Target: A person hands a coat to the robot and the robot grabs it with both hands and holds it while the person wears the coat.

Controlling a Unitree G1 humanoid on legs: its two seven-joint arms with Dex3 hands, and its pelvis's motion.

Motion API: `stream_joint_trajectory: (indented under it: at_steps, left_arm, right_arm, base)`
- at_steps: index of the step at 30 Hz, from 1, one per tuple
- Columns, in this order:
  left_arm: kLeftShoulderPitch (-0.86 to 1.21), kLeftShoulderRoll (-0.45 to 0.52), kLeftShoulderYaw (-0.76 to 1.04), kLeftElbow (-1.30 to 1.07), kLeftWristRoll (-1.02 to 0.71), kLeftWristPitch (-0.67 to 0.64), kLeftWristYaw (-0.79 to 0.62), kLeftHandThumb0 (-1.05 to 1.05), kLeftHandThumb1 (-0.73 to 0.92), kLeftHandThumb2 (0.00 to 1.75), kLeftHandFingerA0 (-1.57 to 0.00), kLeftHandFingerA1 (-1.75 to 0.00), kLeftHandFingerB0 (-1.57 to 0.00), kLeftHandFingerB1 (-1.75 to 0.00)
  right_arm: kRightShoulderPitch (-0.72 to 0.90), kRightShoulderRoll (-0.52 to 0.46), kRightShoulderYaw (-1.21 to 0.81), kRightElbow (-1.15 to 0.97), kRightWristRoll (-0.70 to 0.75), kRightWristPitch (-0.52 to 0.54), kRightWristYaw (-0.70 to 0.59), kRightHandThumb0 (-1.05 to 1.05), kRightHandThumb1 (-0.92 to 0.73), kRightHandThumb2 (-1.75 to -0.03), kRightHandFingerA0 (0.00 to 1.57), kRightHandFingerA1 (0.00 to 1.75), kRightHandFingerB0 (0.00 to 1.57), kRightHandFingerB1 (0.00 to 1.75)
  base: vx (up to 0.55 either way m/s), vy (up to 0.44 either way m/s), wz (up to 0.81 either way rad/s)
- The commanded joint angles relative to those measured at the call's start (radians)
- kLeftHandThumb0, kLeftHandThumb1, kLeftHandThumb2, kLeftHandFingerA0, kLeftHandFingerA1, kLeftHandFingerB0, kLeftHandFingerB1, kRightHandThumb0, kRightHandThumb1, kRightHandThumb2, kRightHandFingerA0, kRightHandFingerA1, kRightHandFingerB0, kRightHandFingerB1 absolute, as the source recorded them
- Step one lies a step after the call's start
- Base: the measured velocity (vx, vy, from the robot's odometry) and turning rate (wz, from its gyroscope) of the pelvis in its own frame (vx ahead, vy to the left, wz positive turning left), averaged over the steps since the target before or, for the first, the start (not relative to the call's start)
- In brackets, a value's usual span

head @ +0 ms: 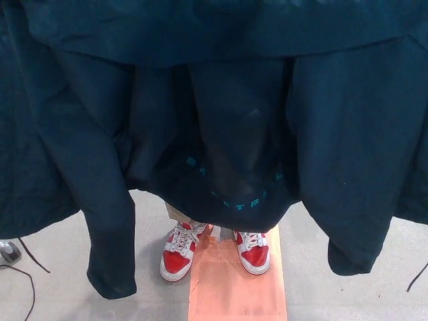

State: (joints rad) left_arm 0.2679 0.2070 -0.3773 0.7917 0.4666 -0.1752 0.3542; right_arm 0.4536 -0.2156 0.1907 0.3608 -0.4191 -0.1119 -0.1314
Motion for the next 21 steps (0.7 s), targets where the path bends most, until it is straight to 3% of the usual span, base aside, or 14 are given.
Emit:
stream_joint_trajectory:
  at_steps: [1, 5, 6, 11, 17, 21]
  left_arm:
    - [0.023, 0.127, -0.15, -0.063, 0.329, -0.232, 0.554, -0.36, 0.77, 0.63, -0.9, -0.47, -0.7, -0.43]
    - [0.075, 0.161, -0.09, -0.218, 0.295, -0.262, 0.521, -0.37, 0.73, 0.65, -0.89, -0.49, -0.69, -0.44]
    - [0.091, 0.194, -0.053, -0.309, 0.304, -0.304, 0.551, -0.35, 0.8, 0.65, -0.91, -0.49, -0.73, -0.45]
    - [0.154, 0.224, 0.095, -0.587, 0.22, -0.423, 0.489, -0.36, 0.8, 0.64, -0.9, -0.51, -0.71, -0.45]
    - [0.178, 0.25, 0.281, -0.935, 0.142, -0.461, 0.359, -0.38, 0.78, 0.66, -0.98, -0.53, -0.75, -0.48]
    - [0.14, 0.271, 0.381, -1.078, 0.094, -0.483, 0.298, -0.38, 0.78, 0.63, -0.91, -0.58, -0.77, -0.49]
  right_arm:
    - [0.133, -0.112, 0.048, -0.238, -0.266, -0.179, -0.278, -0.1, -0.52, -0.58, 1.13, 0.62, 0.79, 0.53]
    - [0.163, -0.098, 0.006, -0.284, -0.214, -0.254, -0.299, -0.13, -0.65, -0.66, 1.11, 0.66, 0.83, 0.59]
    - [0.175, -0.088, -0.034, -0.326, -0.17, -0.322, -0.309, -0.11, -0.62, -0.78, 1.13, 0.65, 0.87, 0.63]
    - [0.185, -0.059, -0.145, -0.495, -0.091, -0.442, -0.322, -0.12, -0.57, -0.82, 1.2, 0.68, 0.93, 0.7]
    - [0.152, -0.05, -0.287, -0.803, -0.011, -0.379, -0.228, -0.18, -0.62, -0.85, 1.19, 0.66, 0.93, 0.69]
    - [0.027, -0.054, -0.373, -0.894, 0.033, -0.368, -0.224, -0.29, -0.62, -0.78, 1.22, 0.65, 0.91, 0.66]
  base:
    - [0.0, 0.0, 0.0]
    - [0.0, 0.0, 0.0]
    - [0.0, 0.0, 0.0]
    - [0.0, 0.0, 0.0]
    - [0.0, 0.0, 0.0]
    - [0.0, 0.0, 0.0]
